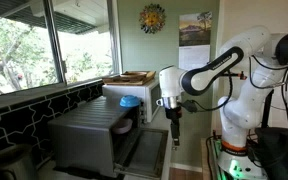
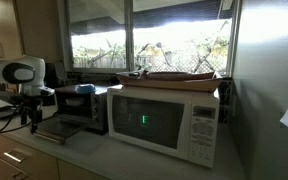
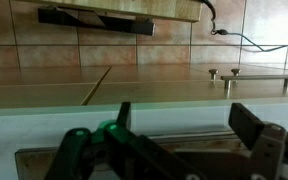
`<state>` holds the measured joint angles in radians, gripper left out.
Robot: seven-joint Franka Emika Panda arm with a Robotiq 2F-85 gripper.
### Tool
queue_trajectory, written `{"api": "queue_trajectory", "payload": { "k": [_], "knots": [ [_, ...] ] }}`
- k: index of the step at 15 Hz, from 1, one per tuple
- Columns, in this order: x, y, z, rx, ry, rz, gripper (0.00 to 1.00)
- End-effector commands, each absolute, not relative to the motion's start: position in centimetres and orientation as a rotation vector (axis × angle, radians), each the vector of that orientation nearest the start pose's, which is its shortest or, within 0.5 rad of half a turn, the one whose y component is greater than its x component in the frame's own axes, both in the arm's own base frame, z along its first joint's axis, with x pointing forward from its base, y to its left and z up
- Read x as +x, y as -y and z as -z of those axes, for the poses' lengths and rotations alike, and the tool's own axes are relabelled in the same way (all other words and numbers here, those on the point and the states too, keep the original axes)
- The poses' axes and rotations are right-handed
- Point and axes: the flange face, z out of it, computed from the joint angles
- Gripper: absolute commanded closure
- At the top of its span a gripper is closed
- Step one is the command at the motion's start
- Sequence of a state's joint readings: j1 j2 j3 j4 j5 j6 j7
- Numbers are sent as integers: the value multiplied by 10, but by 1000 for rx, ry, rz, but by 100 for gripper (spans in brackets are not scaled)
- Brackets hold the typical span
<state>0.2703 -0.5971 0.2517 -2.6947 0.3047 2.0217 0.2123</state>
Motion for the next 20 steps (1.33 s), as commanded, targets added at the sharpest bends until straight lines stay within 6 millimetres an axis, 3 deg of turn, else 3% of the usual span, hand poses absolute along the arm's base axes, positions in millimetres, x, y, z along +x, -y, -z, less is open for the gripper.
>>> {"api": "queue_trajectory", "payload": {
  "k": [1,2,8,20],
  "knots": [
    [295,-183,-401,-3038,177,-182,0],
    [295,-183,-401,-3038,177,-182,0],
    [324,-172,-418,-2829,-222,-19,0],
    [355,-145,-427,-2364,-842,340,0]
  ]
}}
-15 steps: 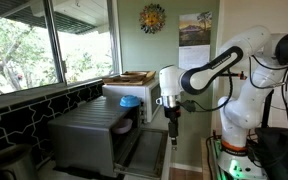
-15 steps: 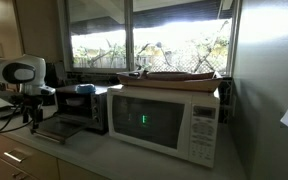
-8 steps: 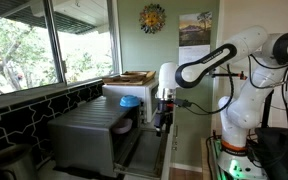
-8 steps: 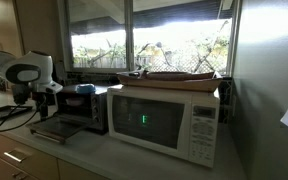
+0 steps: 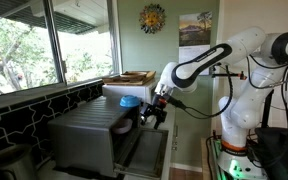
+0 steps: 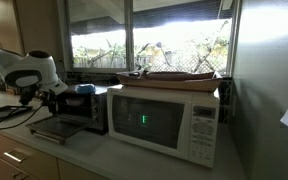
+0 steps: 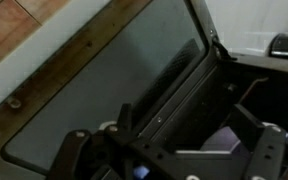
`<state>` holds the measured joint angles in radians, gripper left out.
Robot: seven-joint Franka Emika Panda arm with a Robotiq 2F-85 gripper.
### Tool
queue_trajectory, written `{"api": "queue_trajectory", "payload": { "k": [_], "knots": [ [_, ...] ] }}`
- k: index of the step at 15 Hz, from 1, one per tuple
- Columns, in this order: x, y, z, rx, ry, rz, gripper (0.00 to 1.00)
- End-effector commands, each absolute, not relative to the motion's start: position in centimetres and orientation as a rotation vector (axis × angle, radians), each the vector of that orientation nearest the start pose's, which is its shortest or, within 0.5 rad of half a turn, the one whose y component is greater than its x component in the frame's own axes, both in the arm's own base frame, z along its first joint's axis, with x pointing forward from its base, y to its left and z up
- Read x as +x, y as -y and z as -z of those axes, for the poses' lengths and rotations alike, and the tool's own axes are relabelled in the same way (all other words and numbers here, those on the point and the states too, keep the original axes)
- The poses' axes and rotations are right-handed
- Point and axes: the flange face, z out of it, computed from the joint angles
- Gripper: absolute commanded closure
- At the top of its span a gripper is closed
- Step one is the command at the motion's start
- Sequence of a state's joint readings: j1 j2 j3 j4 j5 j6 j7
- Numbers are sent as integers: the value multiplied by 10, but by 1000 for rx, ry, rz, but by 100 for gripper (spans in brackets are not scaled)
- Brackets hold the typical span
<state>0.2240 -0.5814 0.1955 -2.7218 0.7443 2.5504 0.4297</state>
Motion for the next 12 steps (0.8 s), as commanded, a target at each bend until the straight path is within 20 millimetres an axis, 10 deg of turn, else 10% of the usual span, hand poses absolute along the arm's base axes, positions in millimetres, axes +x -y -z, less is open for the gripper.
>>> {"api": "queue_trajectory", "payload": {
  "k": [1,12],
  "knots": [
    [356,-143,-426,-2316,-889,379,0],
    [362,-149,-432,-2121,-982,394,0]
  ]
}}
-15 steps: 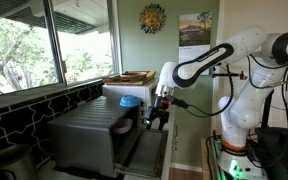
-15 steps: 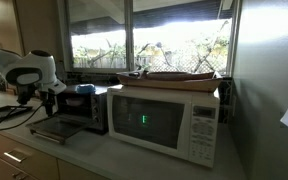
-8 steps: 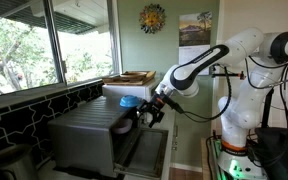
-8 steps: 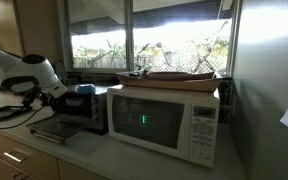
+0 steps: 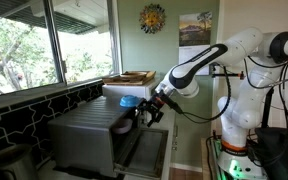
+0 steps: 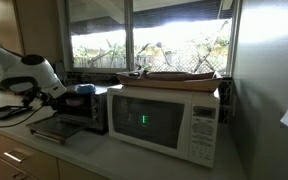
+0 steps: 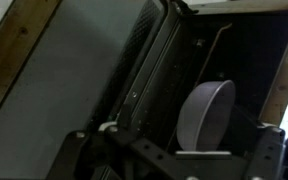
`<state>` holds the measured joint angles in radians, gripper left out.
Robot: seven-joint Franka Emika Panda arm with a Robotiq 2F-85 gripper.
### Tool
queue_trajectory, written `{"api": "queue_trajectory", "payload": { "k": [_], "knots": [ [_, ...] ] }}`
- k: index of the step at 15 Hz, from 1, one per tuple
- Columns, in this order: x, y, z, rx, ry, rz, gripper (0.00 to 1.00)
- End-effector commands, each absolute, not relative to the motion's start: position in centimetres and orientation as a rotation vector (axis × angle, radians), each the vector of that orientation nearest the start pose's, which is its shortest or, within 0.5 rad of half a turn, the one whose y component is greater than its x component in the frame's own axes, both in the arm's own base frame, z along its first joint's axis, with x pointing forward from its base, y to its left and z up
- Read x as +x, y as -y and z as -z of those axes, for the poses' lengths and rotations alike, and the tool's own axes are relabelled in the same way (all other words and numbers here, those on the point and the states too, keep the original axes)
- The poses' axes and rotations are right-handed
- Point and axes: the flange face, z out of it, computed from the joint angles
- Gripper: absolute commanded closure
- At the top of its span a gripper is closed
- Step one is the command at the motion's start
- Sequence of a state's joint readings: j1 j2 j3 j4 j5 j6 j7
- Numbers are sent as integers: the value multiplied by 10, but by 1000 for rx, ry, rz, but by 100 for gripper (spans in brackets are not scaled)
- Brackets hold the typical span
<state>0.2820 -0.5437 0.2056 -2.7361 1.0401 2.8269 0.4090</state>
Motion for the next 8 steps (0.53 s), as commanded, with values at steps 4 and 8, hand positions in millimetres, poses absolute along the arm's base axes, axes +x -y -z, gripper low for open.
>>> {"api": "queue_trajectory", "payload": {
  "k": [4,8],
  "knots": [
    [359,-152,-427,-2045,-1002,374,0],
    [362,-151,-421,-2000,-1008,394,0]
  ]
}}
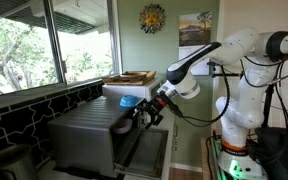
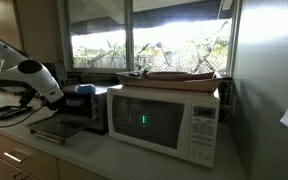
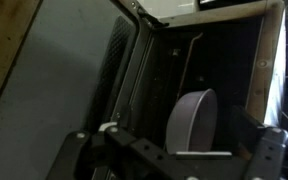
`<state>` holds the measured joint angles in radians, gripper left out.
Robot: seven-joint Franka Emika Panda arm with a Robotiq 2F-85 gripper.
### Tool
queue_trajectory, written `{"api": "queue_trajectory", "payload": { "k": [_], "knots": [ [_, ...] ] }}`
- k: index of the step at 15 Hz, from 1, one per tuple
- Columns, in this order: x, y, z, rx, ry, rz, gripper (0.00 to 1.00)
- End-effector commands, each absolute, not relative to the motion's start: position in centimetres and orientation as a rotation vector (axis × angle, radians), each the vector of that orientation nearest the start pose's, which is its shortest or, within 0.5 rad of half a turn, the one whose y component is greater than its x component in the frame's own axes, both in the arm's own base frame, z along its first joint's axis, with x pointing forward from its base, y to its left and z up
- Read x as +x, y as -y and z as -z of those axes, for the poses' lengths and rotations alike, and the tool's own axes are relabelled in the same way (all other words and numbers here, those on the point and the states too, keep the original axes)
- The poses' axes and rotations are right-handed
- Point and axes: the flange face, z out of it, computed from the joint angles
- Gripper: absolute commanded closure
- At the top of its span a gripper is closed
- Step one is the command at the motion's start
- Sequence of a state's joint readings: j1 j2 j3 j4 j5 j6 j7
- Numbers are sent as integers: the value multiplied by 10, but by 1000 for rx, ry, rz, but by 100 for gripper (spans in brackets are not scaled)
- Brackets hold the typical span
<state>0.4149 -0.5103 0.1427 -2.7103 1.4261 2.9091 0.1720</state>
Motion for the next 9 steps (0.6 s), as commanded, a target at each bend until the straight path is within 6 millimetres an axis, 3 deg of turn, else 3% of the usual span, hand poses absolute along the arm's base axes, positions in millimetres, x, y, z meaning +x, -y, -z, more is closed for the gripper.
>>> {"api": "queue_trajectory", "payload": {
  "k": [1,5,9],
  "knots": [
    [364,-152,-421,-1987,-1017,414,0],
    [372,-152,-416,-1949,-1047,446,0],
    [378,-155,-398,-1960,-1046,436,0]
  ]
}}
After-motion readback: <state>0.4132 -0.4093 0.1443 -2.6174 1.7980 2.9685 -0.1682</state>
